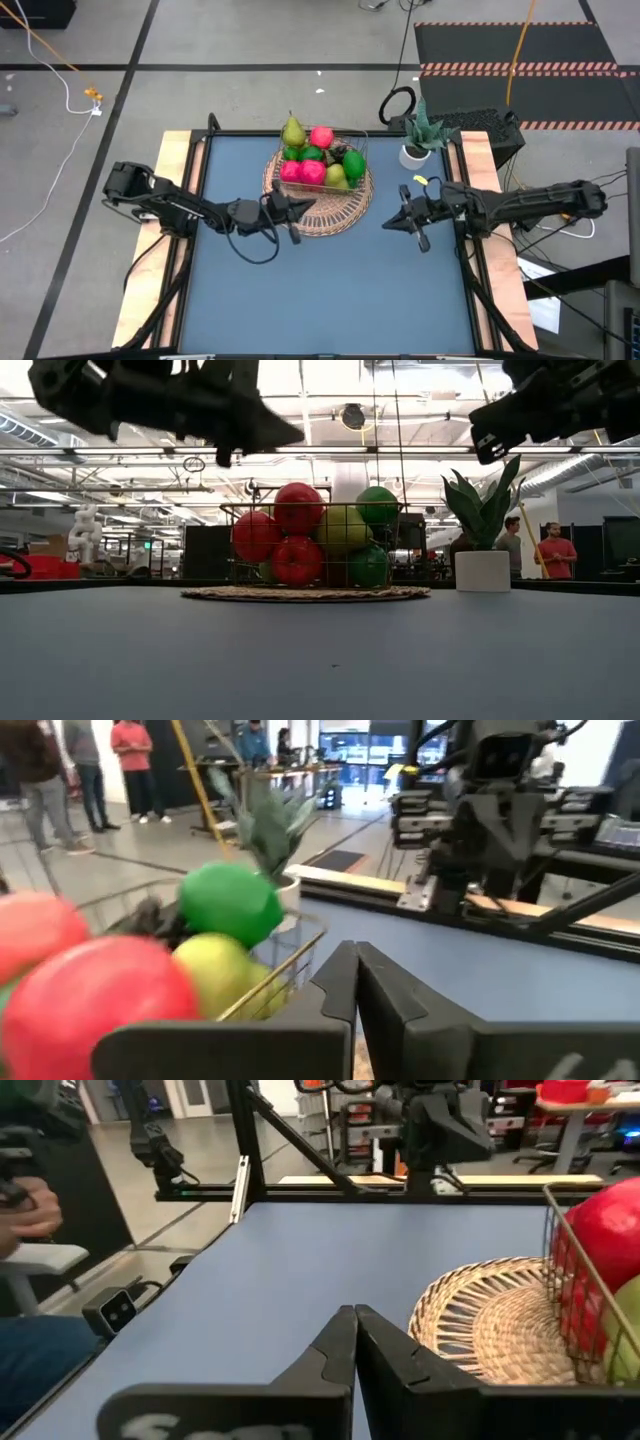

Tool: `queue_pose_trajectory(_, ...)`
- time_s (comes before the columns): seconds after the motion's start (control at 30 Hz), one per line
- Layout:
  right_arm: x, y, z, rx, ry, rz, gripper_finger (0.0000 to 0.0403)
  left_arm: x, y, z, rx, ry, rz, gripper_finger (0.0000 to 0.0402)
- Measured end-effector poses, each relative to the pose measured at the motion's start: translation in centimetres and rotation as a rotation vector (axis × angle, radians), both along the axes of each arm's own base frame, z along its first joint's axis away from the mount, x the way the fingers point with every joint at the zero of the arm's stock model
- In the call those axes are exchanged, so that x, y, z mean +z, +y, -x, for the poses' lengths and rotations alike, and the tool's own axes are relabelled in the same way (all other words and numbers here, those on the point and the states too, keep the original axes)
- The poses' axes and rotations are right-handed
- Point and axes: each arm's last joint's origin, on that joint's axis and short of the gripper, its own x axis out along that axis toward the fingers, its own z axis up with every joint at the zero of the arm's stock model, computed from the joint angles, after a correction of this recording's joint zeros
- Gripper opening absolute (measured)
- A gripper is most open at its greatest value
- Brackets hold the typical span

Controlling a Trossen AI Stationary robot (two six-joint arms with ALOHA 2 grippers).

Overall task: Build produce basket
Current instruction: Return to Home Position

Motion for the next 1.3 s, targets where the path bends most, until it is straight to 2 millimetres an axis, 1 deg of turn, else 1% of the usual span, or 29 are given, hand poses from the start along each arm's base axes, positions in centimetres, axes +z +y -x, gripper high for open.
queue_pose_trajectory(0.1, 0.0, -0.5, -0.4, 0.000, -0.014, -0.007, 0.0000, -0.7, 0.5, 0.6, 0.020, 0.002, 0.014, 0.0013)
queue_pose_trajectory(0.2, 0.1, -0.9, -0.6, -0.003, -0.025, -0.012, 0.0000, -1.0, 1.1, 1.5, 0.035, 0.022, 0.021, 0.0007)
queue_pose_trajectory(0.27, 0.1, -1.0, -0.5, -0.012, -0.026, -0.012, 0.0000, -1.1, 1.5, 2.4, 0.046, 0.046, 0.028, 0.0003)
queue_pose_trajectory(0.33, 0.1, -1.1, -0.6, -0.018, -0.031, -0.012, 0.0000, -0.9, 1.8, 3.3, 0.055, 0.042, 0.034, 0.0005)
queue_pose_trajectory(0.5, 0.2, -1.5, -0.7, -0.036, -0.036, -0.022, 0.0000, -0.3, 2.5, 5.9, 0.073, -0.015, 0.045, 0.0038)
queue_pose_trajectory(0.6, 0.0, -1.7, -1.0, -0.005, -0.030, -0.049, 0.0000, -0.7, 2.9, 7.2, 0.088, -0.026, 0.063, 0.0066)
queue_pose_trajectory(0.7, -0.5, -1.7, -1.5, 0.032, -0.001, -0.078, 0.0000, -1.6, 3.1, 8.1, 0.099, -0.018, 0.093, 0.0093)
queue_pose_trajectory(0.87, -1.2, -1.6, -2.2, 0.039, 0.036, -0.085, 0.0000, -2.7, 3.1, 8.9, 0.097, 0.007, 0.124, 0.0130)
queue_pose_trajectory(0.97, -1.2, -1.6, -2.4, 0.038, 0.027, -0.088, 0.0000, -3.1, 3.0, 9.2, 0.094, 0.021, 0.123, 0.0145)
queue_pose_trajectory(1.2, -0.6, -2.0, -2.4, 0.016, -0.043, -0.088, 0.0000, -3.1, 3.2, 9.2, 0.105, 0.020, 0.114, 0.0174)
queue_pose_trajectory(1.3, -0.3, -2.4, -2.4, -0.003, -0.077, -0.058, 0.0000, -3.1, 3.5, 9.2, 0.119, 0.017, 0.118, 0.0188)
